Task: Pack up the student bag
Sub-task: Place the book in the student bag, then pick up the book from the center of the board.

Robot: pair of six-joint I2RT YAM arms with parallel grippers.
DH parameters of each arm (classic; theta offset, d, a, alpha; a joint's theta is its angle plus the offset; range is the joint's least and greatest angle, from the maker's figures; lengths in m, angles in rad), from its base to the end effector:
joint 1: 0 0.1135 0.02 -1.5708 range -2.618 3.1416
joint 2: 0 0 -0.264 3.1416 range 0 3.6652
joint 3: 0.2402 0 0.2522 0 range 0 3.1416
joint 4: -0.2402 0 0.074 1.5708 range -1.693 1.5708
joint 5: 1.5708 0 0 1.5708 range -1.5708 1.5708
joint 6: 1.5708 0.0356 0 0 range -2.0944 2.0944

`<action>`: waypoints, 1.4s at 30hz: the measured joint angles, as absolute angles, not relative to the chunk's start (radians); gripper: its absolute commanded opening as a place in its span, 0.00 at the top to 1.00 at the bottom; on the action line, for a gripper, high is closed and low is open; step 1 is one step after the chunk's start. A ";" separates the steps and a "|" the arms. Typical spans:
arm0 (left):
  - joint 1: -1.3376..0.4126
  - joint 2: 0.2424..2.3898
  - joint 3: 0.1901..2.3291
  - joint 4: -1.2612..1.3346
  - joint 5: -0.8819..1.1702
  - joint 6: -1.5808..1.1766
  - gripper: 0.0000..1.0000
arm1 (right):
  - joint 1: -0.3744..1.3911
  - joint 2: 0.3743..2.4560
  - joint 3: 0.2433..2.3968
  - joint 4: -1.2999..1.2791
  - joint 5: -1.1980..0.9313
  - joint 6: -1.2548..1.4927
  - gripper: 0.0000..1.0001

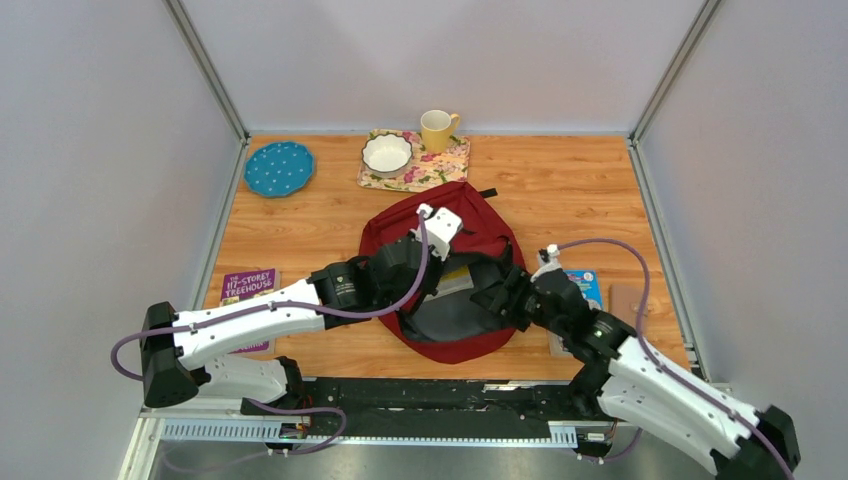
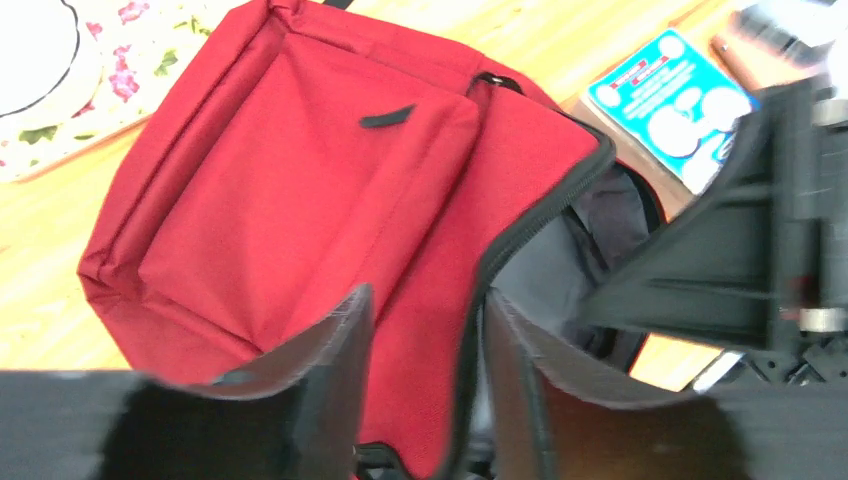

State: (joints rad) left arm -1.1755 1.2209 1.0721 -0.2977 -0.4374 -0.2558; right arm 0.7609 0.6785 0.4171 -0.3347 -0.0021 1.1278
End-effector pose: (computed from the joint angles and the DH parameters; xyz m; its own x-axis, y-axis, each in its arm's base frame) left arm 0.1204 -0.2494 0.3386 -0.3352 0.2081 -0.9189 0.6244 0.7794 -0.0513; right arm 0.1139 0.1085 0.2123 -0.7984 0.4873 -0.3537 0.0712 0.6597 0.7482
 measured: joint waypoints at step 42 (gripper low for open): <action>0.106 0.764 0.731 -0.748 -0.260 -0.381 0.21 | 0.879 0.848 0.763 -0.469 -0.209 0.857 0.27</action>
State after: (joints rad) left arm 0.1062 0.7643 0.7315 -0.7483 -0.2604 -0.3809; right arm 0.8787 0.8478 0.7628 -0.4686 -0.2092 0.8574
